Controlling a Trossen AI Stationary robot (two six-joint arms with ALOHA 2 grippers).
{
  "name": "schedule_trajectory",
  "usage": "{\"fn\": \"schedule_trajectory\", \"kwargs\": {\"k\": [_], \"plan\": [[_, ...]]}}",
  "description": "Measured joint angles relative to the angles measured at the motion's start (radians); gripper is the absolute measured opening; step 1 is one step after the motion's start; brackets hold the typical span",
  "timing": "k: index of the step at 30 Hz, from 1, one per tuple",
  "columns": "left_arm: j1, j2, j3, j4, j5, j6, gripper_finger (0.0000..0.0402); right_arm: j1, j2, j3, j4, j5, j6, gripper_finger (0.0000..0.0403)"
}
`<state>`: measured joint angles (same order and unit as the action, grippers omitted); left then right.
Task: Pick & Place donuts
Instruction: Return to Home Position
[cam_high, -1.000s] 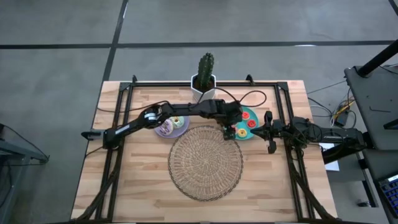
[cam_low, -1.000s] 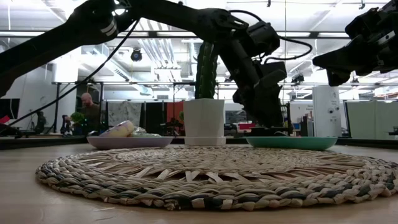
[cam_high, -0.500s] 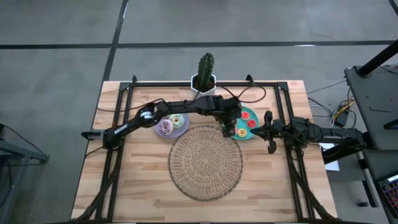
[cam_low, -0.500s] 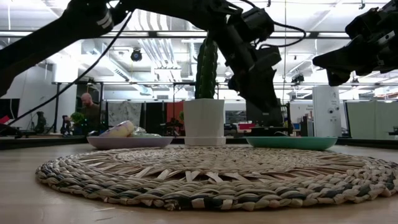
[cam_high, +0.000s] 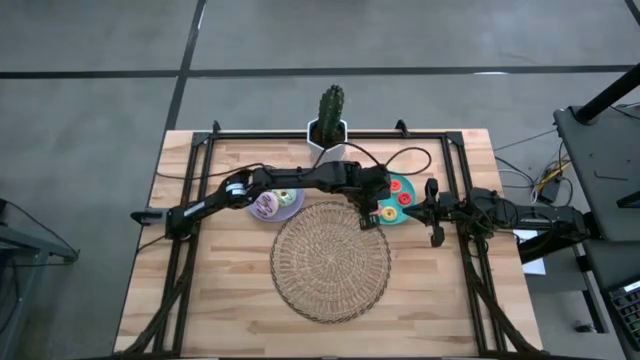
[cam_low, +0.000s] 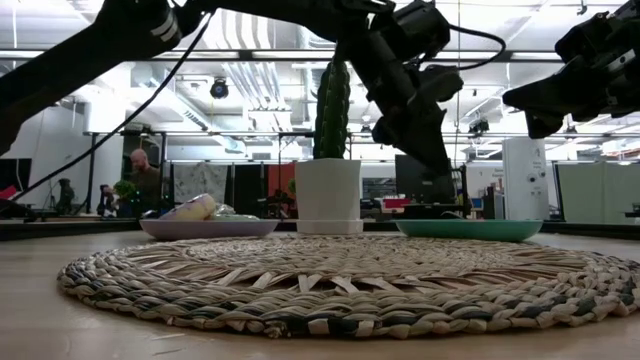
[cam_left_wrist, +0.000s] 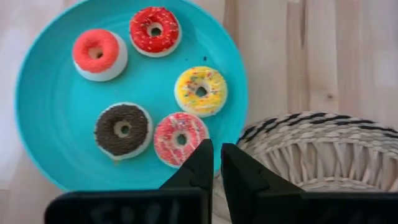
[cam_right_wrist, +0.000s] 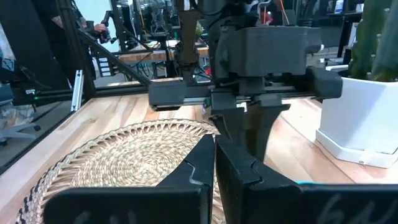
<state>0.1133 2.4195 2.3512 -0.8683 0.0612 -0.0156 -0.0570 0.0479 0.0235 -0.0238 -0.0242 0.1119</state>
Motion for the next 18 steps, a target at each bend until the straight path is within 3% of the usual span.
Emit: {"fn": "schedule_trajectory", "kwargs": {"k": [12,18], "plan": [[-0.023,-0.009,-0.004,-0.034,0.048,-0.031,0.0,0.0,0.0,0.0,0.0,0.0,0.0,0.0008],[-0.04,-0.096,-0.147,0.068,0.059,-0.032,0.0,0.0,0.0,0.0,0.0,0.0,0.0,0.0008]]}}
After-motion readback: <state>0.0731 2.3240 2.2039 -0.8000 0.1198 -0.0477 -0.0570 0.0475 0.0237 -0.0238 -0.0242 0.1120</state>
